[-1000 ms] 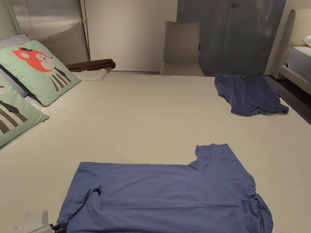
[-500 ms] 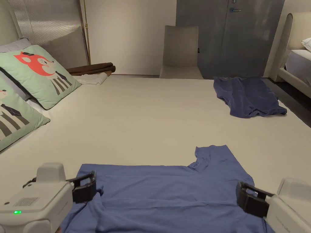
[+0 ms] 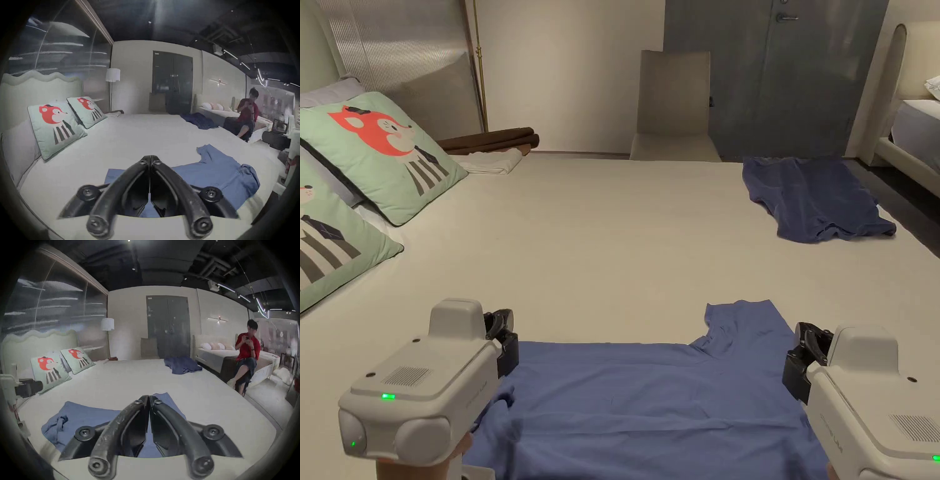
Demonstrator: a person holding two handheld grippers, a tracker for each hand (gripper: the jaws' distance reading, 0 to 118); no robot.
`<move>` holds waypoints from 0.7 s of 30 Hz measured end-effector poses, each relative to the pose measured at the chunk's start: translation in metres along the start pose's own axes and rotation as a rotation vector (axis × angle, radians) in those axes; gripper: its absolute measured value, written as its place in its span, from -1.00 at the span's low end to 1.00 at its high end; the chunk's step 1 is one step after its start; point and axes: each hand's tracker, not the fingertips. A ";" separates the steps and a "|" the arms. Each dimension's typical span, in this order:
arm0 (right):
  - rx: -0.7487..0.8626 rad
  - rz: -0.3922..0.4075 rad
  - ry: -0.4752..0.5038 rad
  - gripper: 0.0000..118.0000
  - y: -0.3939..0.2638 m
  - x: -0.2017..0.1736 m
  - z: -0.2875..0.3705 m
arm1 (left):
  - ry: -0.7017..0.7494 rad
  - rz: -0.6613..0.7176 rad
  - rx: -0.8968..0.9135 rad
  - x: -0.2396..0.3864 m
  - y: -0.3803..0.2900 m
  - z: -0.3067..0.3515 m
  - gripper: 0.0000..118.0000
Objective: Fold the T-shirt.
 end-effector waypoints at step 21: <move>-0.125 0.013 -0.020 -1.00 0.000 0.024 -0.113 | 0.053 0.148 -0.633 -0.118 -0.003 -0.219 -0.85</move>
